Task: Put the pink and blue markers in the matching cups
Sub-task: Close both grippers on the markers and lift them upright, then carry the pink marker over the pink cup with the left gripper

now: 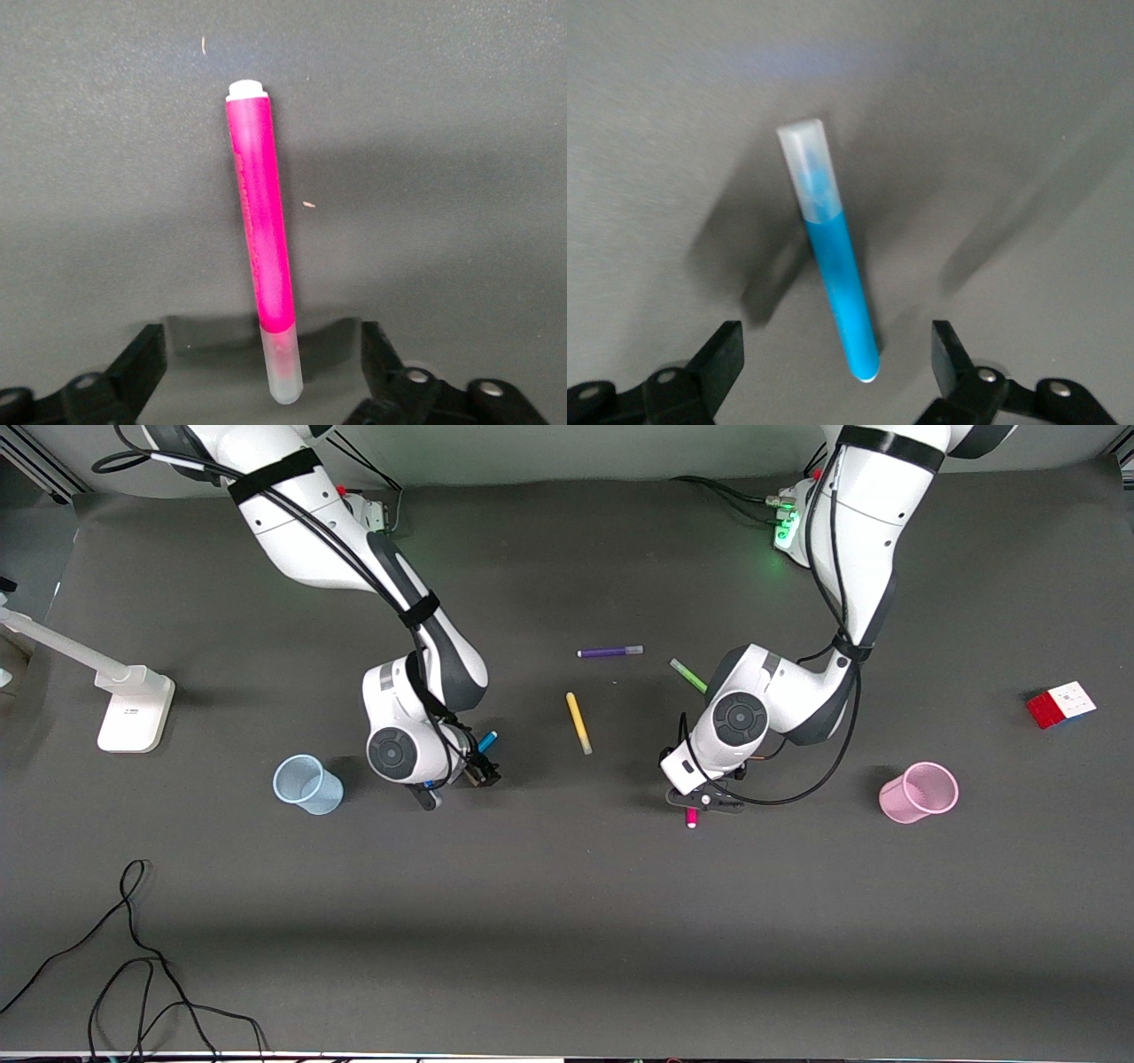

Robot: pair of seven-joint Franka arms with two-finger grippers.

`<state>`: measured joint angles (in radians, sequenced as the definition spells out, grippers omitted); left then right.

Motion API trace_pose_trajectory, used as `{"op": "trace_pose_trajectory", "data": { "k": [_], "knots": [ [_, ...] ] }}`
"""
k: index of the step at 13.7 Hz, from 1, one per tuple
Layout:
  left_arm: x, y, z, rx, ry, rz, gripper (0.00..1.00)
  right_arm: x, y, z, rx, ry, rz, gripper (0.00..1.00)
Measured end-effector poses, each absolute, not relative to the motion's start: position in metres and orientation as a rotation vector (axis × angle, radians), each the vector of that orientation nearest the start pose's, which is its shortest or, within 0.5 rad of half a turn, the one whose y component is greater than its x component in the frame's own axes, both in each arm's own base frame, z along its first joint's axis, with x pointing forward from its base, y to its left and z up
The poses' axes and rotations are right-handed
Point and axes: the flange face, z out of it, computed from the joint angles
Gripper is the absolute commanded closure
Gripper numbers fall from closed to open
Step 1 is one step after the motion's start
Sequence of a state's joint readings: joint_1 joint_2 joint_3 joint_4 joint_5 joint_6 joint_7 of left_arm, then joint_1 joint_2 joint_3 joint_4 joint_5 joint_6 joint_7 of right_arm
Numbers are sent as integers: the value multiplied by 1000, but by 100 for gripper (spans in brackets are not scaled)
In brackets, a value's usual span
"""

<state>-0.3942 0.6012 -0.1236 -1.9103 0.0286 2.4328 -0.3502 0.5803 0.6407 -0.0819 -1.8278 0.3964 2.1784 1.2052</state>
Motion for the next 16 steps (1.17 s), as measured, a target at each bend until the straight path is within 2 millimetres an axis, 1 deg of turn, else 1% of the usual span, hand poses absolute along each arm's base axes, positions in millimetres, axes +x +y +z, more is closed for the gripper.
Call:
{"op": "trace_pose_trajectory", "data": {
  "k": [1,2,3,4,5,6,10,12,13,14,16],
  "knots": [
    [540,-305,175,-3145,267,138,62,529,308,159,-2780,1470,574,22],
    [541,-305,175,-3146,259,137,72,527,308,156,-2779,1470,562,36],
    [541,-305,176,-3147,246,135,78,525,309,155,-2780,1467,551,51],
    [542,-305,177,-3148,235,130,88,522,311,152,-2784,1464,549,68],
    [543,-306,178,-3149,230,127,94,518,311,151,-2789,1465,554,85],
    [543,-305,178,-3149,228,126,100,516,309,151,-2791,1468,559,100],
    [544,-305,179,-3149,217,123,100,516,308,156,-2783,1470,545,100],
    [552,-301,187,-3153,200,104,100,522,306,166,-2769,1474,523,100],
    [559,-296,198,-3154,181,94,100,527,302,176,-2757,1481,508,100],
    [569,-286,216,-3152,150,91,100,535,295,190,-2745,1491,499,100],
    [589,-257,268,-3146,69,89,100,553,277,230,-2716,1519,497,100]
  ]
}}
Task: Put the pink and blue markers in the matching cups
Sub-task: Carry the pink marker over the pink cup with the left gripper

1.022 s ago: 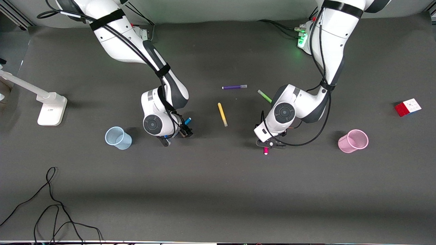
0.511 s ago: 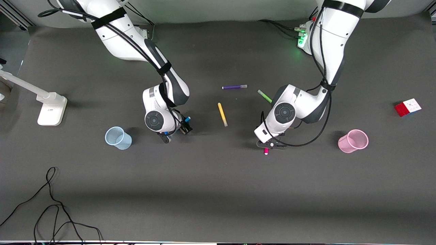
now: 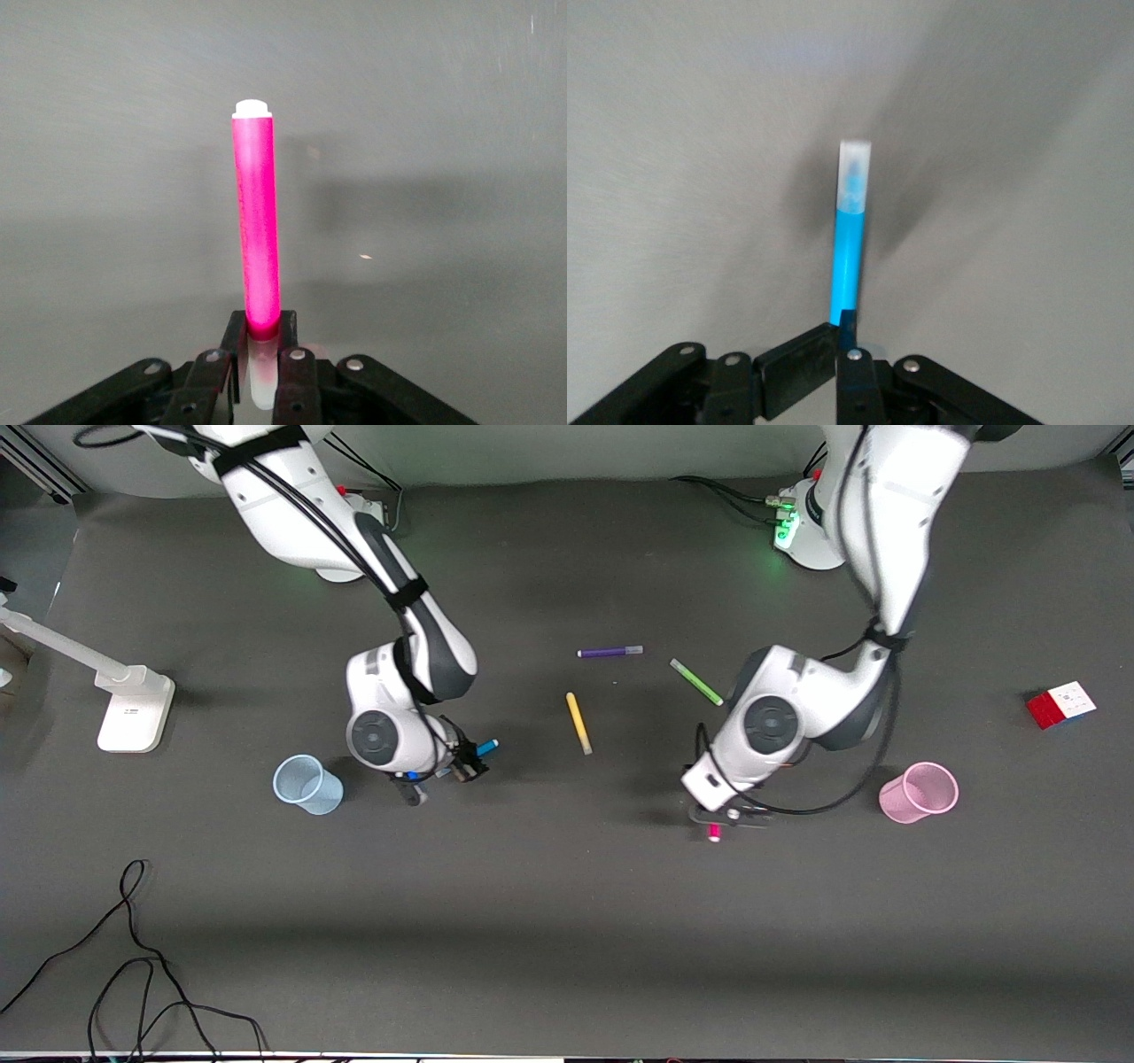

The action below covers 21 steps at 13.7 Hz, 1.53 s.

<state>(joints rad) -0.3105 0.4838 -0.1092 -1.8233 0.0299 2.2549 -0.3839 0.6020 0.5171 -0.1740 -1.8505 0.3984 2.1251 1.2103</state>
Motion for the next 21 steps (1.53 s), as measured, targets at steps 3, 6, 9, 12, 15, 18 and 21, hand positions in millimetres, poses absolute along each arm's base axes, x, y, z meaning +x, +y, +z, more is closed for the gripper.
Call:
{"op": "trace_pose_trajectory", "data": {
  "k": [3,6,9,12,15,18,21],
  "knots": [
    [604,-199,360,-3122,-59,126,100,578,255,286,-2667,1541,462,0],
    [609,-129,425,-3096,-97,227,100,573,265,283,-2687,1522,473,2],
    [612,-34,448,-3108,-83,294,100,554,286,256,-2747,1494,510,6],
    [606,52,447,-3133,-56,359,100,535,302,218,-2780,1502,477,27],
    [593,100,440,-3153,-7,451,100,526,308,189,-2789,1544,449,53],
    [585,94,427,-3144,32,594,100,529,307,184,-2772,1573,423,55],
    [580,86,414,-3125,65,733,100,530,309,178,-2753,1598,394,57]
  ]
}}
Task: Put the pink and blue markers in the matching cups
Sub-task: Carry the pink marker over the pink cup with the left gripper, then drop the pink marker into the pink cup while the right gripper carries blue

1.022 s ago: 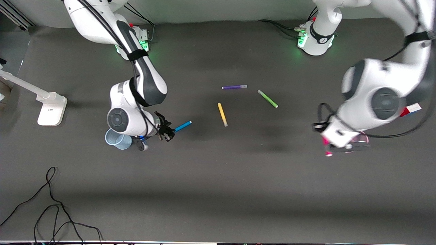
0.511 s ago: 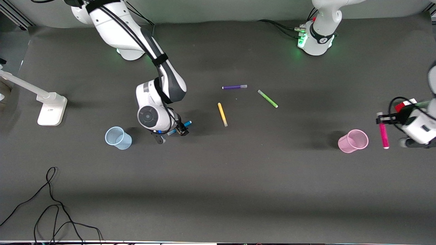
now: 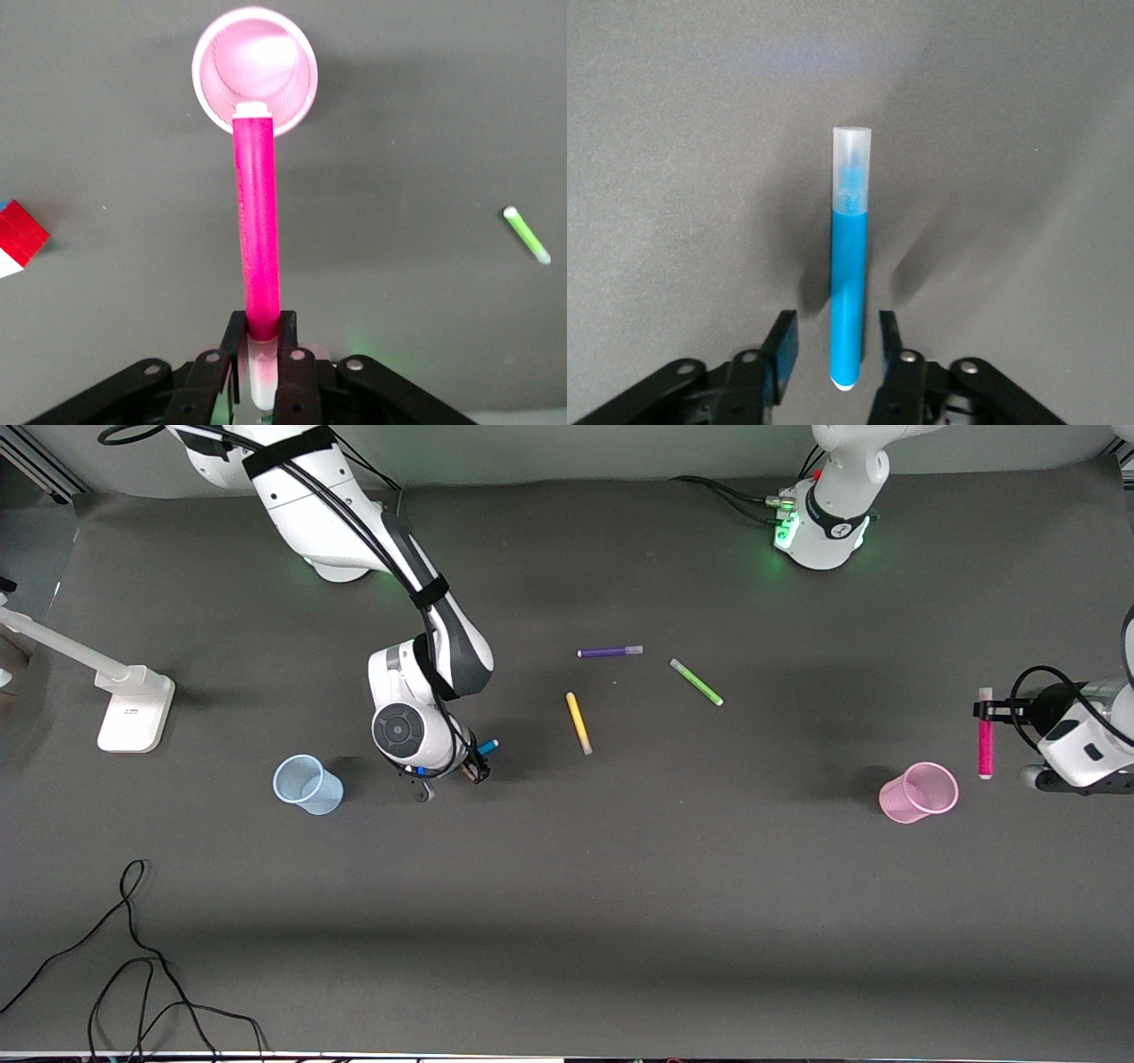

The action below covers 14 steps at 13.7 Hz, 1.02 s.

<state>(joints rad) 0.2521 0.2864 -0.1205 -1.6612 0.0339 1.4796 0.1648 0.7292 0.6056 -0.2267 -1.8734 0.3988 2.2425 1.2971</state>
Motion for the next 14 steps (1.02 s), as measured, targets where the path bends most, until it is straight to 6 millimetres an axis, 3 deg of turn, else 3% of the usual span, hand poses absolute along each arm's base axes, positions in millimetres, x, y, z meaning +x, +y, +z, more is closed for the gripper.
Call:
{"op": "trace_pose_trajectory", "data": {
  "k": [2,3,4,7,10,12,14],
  "knots": [
    [580,88,407,-3078,91,846,100,528,312,174,-2751,1604,383,60],
    [584,89,401,-3064,97,900,100,527,314,171,-2749,1613,380,76],
    [590,89,395,-3050,105,949,100,526,315,170,-2746,1621,377,100],
    [613,85,367,-2987,136,1099,100,521,326,169,-2751,1607,366,100],
    [635,76,331,-2929,173,1167,100,527,322,173,-2739,1618,348,100],
    [640,73,308,-2904,188,1200,100,540,312,191,-2710,1635,316,100],
    [642,75,291,-2887,189,1224,100,558,296,229,-2684,1666,333,100]
  ]
}}
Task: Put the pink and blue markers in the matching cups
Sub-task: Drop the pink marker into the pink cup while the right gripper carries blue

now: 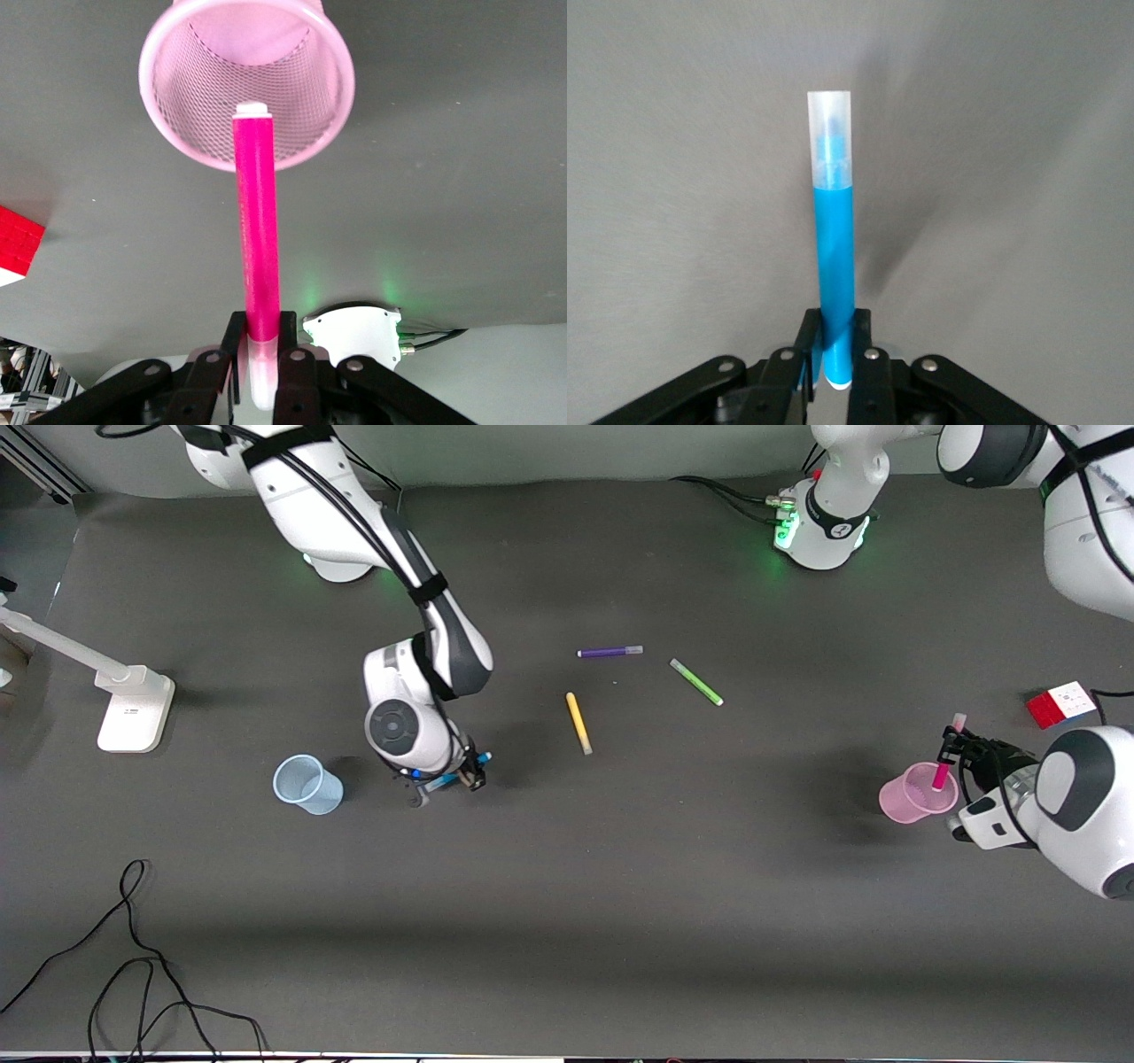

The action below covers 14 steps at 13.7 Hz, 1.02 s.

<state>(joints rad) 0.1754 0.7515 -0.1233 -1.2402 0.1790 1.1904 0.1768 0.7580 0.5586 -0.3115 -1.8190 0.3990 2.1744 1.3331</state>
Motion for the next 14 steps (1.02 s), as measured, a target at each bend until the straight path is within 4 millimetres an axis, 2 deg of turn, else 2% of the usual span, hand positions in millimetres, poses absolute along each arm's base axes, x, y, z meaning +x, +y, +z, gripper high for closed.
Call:
{"op": "trace_pose_trajectory", "data": {
  "k": [1,3,6,8,9,10,11,13,14],
  "knots": [
    [643,76,286,-2886,189,1227,100,569,285,253,-2669,1687,348,100],
    [647,76,274,-2894,192,1203,100,594,249,313,-2583,1744,418,100],
    [651,78,255,-2890,201,1178,100,623,176,410,-2403,1756,576,100],
    [653,78,244,-2891,206,1163,100,627,129,470,-2352,1708,659,100],
    [654,79,241,-2894,208,1152,81,627,107,494,-2342,1666,699,100],
    [655,79,239,-2896,209,1148,36,626,85,512,-2334,1611,731,100],
    [656,79,239,-2896,209,1146,0,625,60,524,-2341,1543,748,100],
    [657,79,240,-2899,208,1138,0,620,17,526,-2390,1362,767,100],
    [658,79,242,-2900,207,1131,0,617,-2,518,-2410,1266,795,100]
  ]
}}
